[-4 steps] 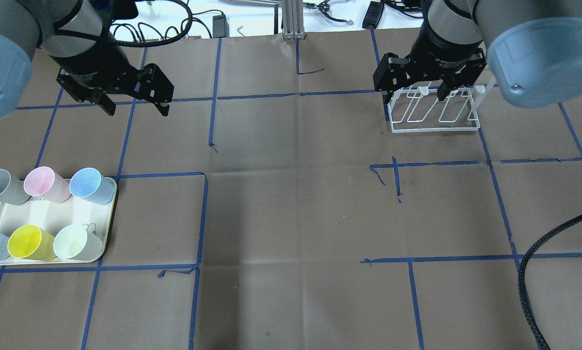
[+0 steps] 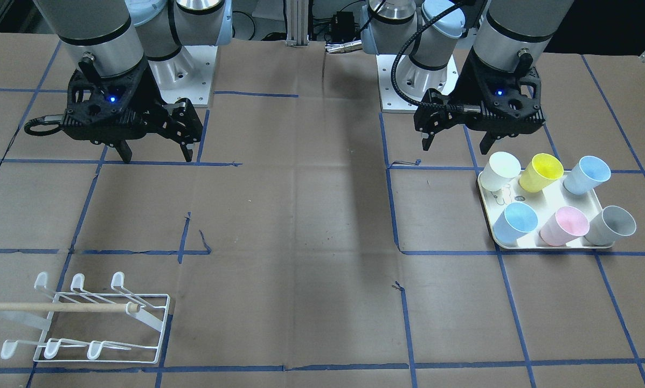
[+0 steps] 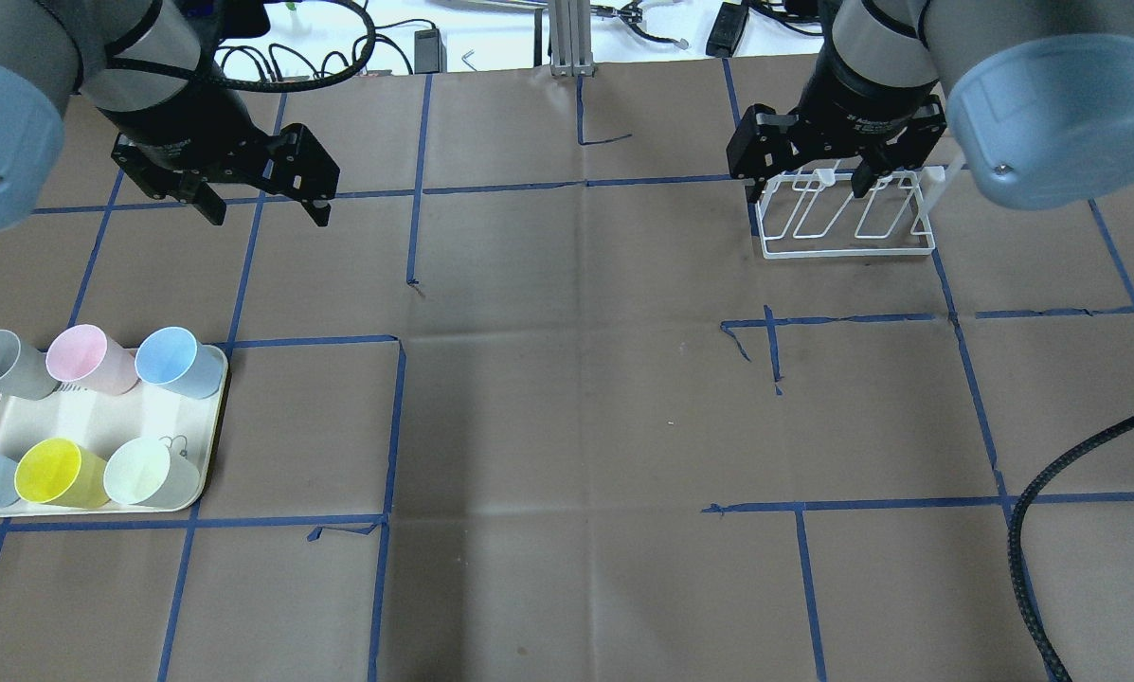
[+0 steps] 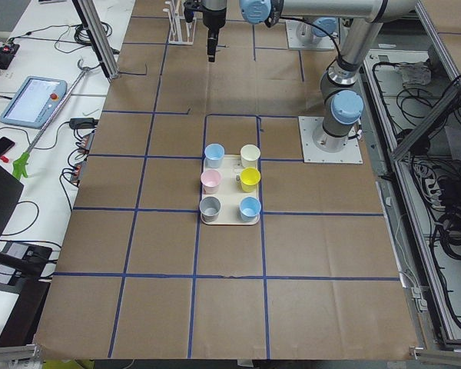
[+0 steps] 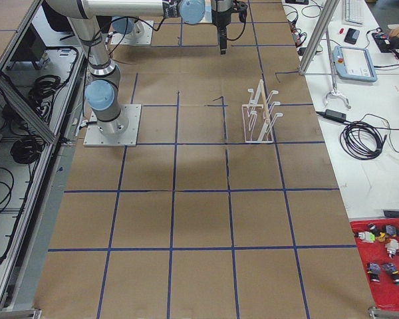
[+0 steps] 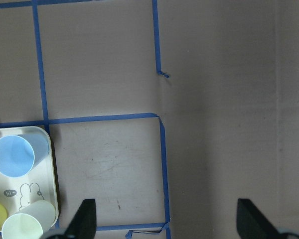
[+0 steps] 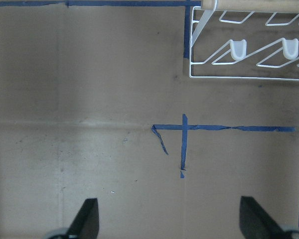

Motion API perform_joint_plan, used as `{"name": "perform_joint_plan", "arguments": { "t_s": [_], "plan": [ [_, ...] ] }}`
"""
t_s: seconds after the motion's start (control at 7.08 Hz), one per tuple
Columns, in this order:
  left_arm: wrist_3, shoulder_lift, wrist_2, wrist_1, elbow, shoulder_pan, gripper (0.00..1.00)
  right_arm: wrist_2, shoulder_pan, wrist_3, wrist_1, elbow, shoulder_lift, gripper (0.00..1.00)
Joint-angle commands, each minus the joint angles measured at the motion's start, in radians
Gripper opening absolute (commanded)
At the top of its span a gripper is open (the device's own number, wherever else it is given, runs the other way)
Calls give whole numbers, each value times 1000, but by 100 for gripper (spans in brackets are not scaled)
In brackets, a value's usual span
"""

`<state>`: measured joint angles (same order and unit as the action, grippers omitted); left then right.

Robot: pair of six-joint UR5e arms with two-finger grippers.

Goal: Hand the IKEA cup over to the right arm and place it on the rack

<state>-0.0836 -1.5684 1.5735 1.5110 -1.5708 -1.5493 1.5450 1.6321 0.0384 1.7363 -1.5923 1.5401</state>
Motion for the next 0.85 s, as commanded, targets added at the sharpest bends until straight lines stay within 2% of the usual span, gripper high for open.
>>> {"name": "perform_joint_plan", "arguments": {
  "t_s": [0.0, 0.42, 0.71],
  "plan": [
    [5, -2, 0, 0, 0, 0, 100, 1, 0, 1, 3, 0, -9, 100],
    [13, 7, 0, 3, -9, 3, 100, 1, -1, 0, 8, 2, -14, 100],
    [-17, 24, -1, 2, -50, 34, 100, 4, -1, 0, 5, 0, -40, 100]
  ]
}}
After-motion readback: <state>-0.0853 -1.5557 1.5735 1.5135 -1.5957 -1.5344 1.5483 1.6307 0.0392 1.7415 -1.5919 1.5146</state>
